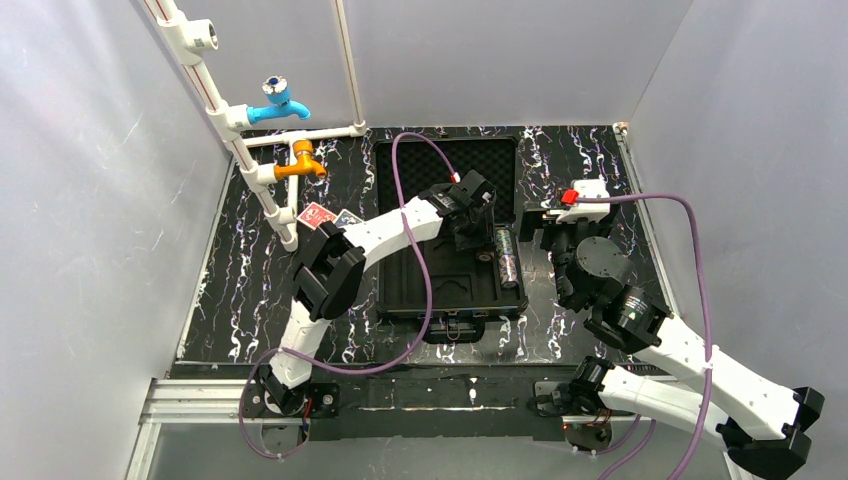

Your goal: Pack up texas hold em set

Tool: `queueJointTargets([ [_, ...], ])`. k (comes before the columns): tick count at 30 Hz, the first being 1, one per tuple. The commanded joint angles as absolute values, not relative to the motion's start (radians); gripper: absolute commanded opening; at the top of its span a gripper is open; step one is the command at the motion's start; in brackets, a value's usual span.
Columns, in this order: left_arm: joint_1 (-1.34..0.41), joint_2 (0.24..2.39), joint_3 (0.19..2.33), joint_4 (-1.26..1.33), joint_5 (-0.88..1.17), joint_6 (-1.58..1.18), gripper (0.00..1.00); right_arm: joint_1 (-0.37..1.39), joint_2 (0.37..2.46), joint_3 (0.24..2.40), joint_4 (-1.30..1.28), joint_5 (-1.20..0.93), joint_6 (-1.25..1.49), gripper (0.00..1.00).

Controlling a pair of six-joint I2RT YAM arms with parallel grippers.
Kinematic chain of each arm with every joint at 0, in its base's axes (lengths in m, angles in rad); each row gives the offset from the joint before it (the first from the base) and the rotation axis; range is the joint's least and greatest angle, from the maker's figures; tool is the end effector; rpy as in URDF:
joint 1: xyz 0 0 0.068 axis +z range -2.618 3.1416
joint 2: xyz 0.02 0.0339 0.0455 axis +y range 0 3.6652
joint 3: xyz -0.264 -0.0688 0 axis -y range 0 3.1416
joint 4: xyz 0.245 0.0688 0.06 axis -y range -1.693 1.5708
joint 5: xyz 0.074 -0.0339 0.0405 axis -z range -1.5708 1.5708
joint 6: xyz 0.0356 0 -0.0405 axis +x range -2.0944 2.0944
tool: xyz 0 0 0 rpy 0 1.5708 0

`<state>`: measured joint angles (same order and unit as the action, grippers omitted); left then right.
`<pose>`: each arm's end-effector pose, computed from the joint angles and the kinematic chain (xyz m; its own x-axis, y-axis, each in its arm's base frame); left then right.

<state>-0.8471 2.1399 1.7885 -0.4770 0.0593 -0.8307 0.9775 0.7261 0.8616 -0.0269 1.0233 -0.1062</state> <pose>0.3209 -0.3663 0.2272 -0.9010 -0.0935 -0.4237 0.1621 0.8332 -0.5287 0.1086 0.1067 0.3914 0.0557 -0.0161 -0.9983 0.0492 0.9987 -0.0134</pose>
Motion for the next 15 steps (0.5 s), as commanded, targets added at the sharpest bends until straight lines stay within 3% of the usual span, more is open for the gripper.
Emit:
queueJointTargets([
  [1, -0.854, 2.130, 1.826, -0.493, 0.031, -0.840, 0.11, 0.982, 0.726, 0.916, 0.002, 1.001, -0.103, 1.00],
  [10, -0.857, 2.135, 1.824, -0.495, 0.023, -0.833, 0.29, 0.982, 0.733, 0.906, 0.002, 1.017, -0.112, 1.00],
  [15, -0.858, 2.124, 1.820, -0.500, 0.014, -0.828, 0.48, 0.982, 0.738, 0.904, 0.002, 1.020, -0.107, 1.00],
])
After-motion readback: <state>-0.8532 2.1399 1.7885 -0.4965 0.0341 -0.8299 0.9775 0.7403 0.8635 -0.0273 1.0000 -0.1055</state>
